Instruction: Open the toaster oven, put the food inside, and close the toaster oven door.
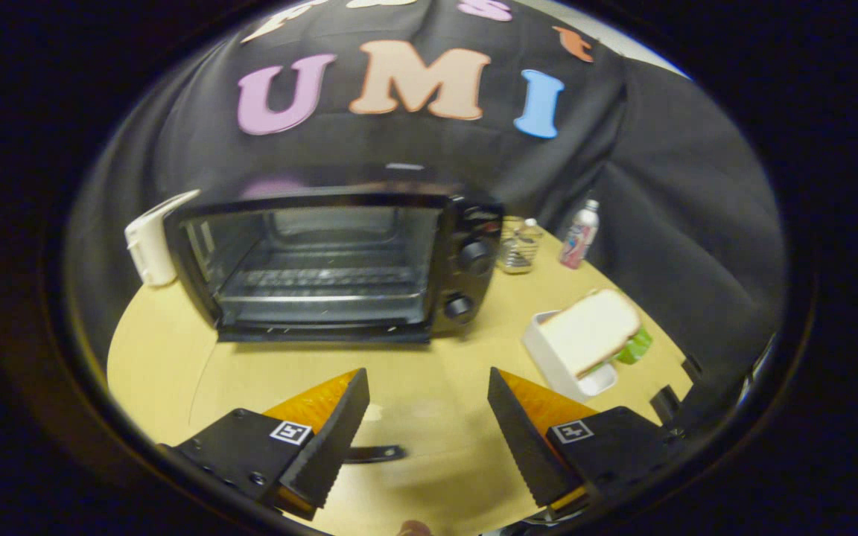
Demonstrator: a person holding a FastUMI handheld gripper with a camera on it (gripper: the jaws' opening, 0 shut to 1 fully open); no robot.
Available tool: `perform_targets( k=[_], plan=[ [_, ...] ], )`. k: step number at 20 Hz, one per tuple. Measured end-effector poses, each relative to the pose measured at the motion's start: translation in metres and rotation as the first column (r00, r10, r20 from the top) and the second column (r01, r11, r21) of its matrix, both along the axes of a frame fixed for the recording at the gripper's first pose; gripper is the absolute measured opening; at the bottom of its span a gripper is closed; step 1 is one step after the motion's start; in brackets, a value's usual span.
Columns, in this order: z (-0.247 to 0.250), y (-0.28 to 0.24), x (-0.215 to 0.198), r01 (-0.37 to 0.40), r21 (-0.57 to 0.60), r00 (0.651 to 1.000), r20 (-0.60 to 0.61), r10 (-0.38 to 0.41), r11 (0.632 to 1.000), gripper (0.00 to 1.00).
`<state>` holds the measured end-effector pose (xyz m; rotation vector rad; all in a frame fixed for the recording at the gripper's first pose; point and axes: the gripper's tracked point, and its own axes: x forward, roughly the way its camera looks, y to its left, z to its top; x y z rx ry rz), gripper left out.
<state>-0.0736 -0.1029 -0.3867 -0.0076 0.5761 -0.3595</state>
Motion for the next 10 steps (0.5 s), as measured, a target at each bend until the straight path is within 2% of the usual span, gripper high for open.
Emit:
perform_targets(
  k=[3, 6, 10],
  plan=[
    [0.021, -0.070, 0.002, 0.170, -0.003, 0.984, 0.053, -0.170, 0.985, 1.00],
    [0.033, -0.133, -0.002, 0.317, 0.040, 0.943, 0.093, -0.319, 0.948, 1.00],
    [0.036, -0.194, -0.007, 0.425, 0.140, 0.884, 0.149, -0.444, 0.894, 1.00]
  ],
)
